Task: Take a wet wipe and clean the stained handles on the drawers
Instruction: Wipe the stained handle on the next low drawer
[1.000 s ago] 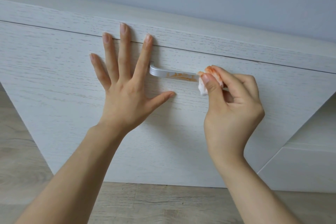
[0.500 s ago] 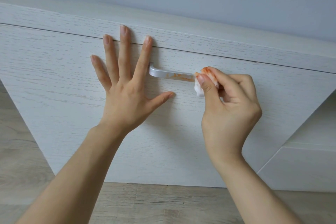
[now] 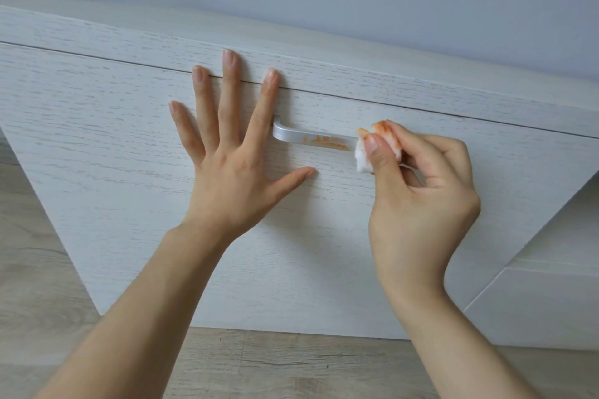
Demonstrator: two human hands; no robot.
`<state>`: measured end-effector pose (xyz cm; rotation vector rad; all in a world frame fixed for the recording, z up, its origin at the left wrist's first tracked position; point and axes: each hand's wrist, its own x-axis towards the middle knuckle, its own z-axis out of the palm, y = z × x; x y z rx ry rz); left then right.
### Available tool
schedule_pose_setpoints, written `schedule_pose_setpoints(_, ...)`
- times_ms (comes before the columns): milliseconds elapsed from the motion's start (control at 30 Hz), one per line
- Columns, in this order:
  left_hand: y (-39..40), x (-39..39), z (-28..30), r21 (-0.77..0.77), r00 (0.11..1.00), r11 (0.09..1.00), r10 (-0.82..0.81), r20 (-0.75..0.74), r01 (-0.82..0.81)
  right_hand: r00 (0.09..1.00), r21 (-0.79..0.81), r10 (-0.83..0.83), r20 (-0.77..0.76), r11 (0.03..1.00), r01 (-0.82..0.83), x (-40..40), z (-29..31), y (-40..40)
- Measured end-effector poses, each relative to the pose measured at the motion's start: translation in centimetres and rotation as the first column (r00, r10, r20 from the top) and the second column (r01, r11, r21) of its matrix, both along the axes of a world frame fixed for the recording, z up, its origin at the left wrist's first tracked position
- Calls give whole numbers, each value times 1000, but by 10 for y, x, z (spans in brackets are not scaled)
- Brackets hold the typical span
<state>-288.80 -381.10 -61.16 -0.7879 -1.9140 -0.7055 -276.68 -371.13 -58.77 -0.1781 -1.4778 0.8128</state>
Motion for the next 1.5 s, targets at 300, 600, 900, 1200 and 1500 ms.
schedule_pose_setpoints(300, 1, -1, -2, 7, 1000, 1000, 2, -8, -2, 999, 51, -26, 35, 998, 24, -1, -3, 3)
schedule_pose_setpoints(600, 1, -1, -1, 15, 1000, 1000, 0, -21, 0, 999, -72, 1, 53, 997, 3, 5, -1, 14)
schedule_pose_setpoints(900, 2, -1, -1, 9, 1000, 1000, 10, -17, -9, 1000, 16, 5, -11, 1000, -5, -3, -7, 2)
schedule_pose_setpoints(1200, 1, 0, -1, 8, 1000, 1000, 11, -11, -11, 1000, -12, 21, -17, 1000, -21, -2, -4, 3)
schedule_pose_setpoints(1500, 2, -1, -2, 12, 1000, 1000, 16, -19, -16, 999, -22, 32, 3, 999, -32, 4, -5, 6)
